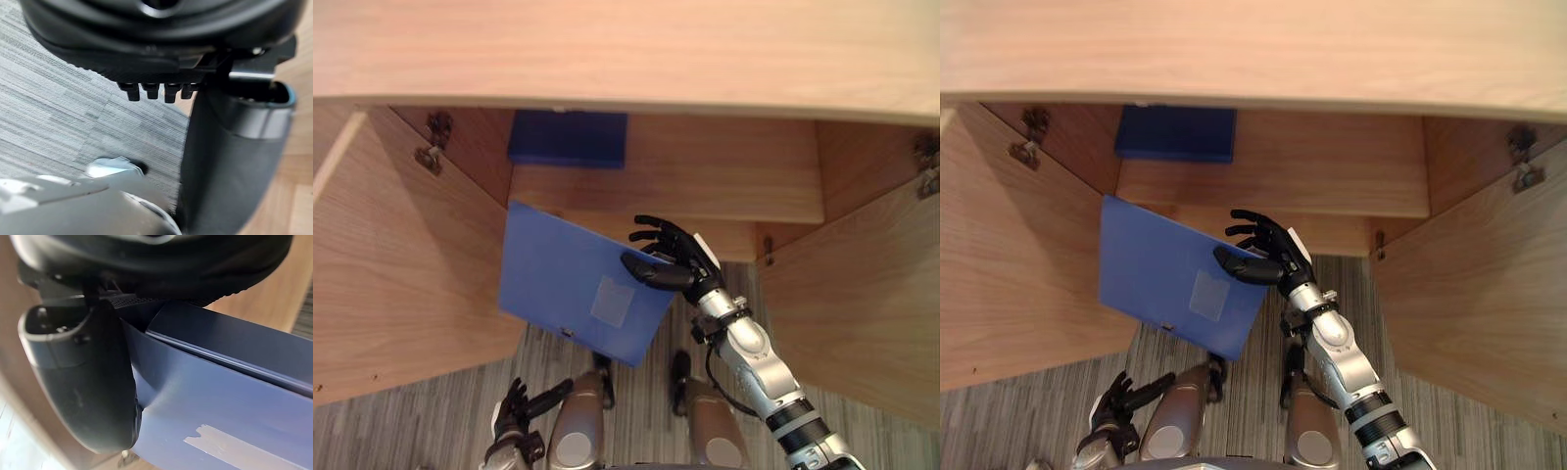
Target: Walk over to the cabinet, pick up the folder, carry it to the office cabinet, place the folder inside the office cabinet, then close the office cabinet door
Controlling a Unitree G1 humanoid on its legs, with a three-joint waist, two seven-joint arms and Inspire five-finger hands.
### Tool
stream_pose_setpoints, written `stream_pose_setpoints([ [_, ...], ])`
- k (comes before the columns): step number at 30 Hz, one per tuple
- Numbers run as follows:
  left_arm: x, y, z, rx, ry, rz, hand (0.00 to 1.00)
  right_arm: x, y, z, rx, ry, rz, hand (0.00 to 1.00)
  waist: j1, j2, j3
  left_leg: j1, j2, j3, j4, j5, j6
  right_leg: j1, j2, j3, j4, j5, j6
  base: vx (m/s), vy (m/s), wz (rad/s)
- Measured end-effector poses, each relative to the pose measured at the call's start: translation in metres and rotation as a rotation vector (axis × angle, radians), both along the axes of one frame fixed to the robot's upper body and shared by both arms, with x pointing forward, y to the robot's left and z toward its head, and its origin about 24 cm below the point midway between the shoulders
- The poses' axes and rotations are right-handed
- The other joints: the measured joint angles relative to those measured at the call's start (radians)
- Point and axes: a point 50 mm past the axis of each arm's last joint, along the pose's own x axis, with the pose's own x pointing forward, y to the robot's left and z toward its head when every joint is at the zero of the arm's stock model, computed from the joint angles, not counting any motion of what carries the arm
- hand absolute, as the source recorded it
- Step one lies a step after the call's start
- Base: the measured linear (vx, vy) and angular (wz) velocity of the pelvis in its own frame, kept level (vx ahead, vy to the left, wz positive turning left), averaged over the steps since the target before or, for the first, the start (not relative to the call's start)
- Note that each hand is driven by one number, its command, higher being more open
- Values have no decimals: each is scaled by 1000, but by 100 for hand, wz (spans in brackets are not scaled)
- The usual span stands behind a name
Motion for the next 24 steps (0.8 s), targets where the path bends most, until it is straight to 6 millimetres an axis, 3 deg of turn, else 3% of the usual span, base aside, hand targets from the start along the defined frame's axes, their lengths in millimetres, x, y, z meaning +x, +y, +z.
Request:
stream_pose_setpoints([
  [3,14,-4,8,9,-60,-31,100,9,-1,13,63,-34,-66,0,1,16,28,-63,8,0,69,-25,0,-64,-7,-1,79,-32,-1,-91,-14,3],
  [6,33,-11,20,10,-142,-59,100,27,-6,44,182,-108,-153,0,7,34,51,-157,20,0,164,-66,-2,-160,-13,3,174,-75,-1,-80,-27,0],
  [11,58,-23,38,-11,-260,-71,100,54,-32,122,389,-316,-302,0,25,46,63,-290,42,-3,298,-119,11,-282,-17,5,287,-125,-8,36,-4,-1],
  [15,74,-37,52,-31,-341,-101,100,59,-57,182,537,-488,-396,0,32,58,80,-358,52,-6,353,-141,23,-336,-22,-4,330,-142,-11,74,16,3],
  [20,83,-41,60,-47,-393,-92,100,60,-89,208,699,-543,-548,0,41,62,84,-390,52,-3,388,-162,27,-365,-33,-9,366,-164,-14,38,3,5],
  [24,94,-43,67,-54,-428,-77,100,60,-121,203,878,-497,-715,0,48,62,84,-437,52,-17,404,-162,26,-400,-37,-29,381,-167,-13,-13,-18,11],
])
